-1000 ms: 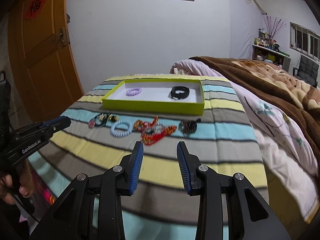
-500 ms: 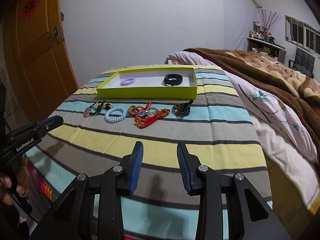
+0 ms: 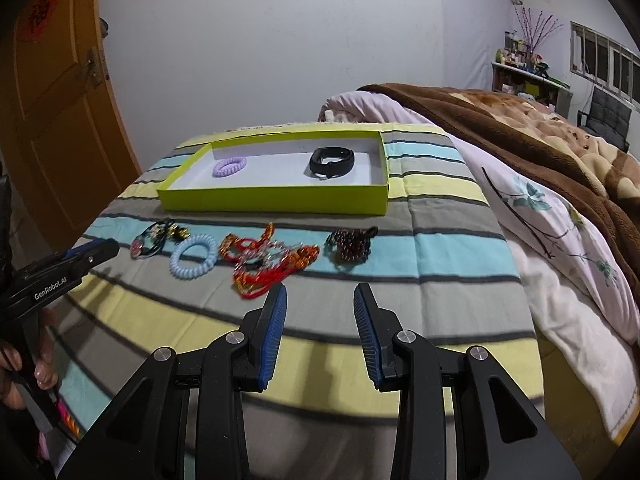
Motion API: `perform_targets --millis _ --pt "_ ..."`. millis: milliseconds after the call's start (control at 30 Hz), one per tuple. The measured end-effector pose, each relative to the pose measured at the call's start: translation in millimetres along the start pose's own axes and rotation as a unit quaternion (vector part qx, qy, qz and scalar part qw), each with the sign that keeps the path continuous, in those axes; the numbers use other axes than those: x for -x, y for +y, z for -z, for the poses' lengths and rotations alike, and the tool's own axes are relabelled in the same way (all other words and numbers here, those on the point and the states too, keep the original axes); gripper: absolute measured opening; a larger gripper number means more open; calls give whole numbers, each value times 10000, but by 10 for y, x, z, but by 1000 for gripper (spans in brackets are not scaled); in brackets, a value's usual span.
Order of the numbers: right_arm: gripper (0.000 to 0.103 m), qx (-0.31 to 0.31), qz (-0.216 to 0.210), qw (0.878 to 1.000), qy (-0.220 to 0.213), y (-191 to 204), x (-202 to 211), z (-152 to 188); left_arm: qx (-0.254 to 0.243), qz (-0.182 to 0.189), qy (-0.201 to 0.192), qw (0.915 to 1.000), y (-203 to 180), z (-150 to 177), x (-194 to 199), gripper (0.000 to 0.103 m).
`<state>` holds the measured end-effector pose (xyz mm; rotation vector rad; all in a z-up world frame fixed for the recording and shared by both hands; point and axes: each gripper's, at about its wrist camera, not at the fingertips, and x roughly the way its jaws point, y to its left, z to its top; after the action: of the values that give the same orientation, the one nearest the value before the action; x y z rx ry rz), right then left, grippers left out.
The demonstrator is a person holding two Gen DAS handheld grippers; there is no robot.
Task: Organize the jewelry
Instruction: 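Grasp the pink-button hair tie with the left gripper while the right gripper grasps the dark beaded bracelet, then carry both items into the lime-green box and open both grippers to release them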
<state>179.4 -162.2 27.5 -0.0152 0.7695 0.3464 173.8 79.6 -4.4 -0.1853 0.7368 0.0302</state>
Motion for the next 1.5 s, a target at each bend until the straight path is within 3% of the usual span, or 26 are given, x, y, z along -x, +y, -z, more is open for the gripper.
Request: perform_targets --millis 133,233,433,633,667,767,833,933,1200,1500 --pt "36 -8 -32 9999 163 -90 -193 -127 185 -25 136 9997 61 -61 -106 28" --pt "36 -14 -97 9995 303 -146 -339 -220 293 -19 229 9993 105 -105 -183 38" --pt "42 23 -67 9988 489 -206 -575 -336 456 -162 590 9971 161 -146 -415 38" --pt "42 25 -11 9973 739 -234 -757 -371 396 -298 606 9969 117 -186 -502 38" --pt "42 8 -19 9970 768 -242 -776 -372 391 -309 599 9970 114 -187 -505 37" --pt "41 -73 -79 9971 753 -275 -782 -379 407 -265 580 9971 129 -179 -487 21" --pt "31 -95 -60 9972 744 -287 -774 -371 417 -267 573 9971 136 -172 -476 21" --pt "27 -141 -94 9971 749 -308 -761 -361 368 -225 551 9975 124 -157 -444 20" --pt "25 -271 -184 9969 716 -334 -677 -319 291 -211 305 9989 126 -116 -255 20" --pt "25 -278 -218 9973 652 -303 -526 -265 282 128 -151 9994 155 -232 5 20"
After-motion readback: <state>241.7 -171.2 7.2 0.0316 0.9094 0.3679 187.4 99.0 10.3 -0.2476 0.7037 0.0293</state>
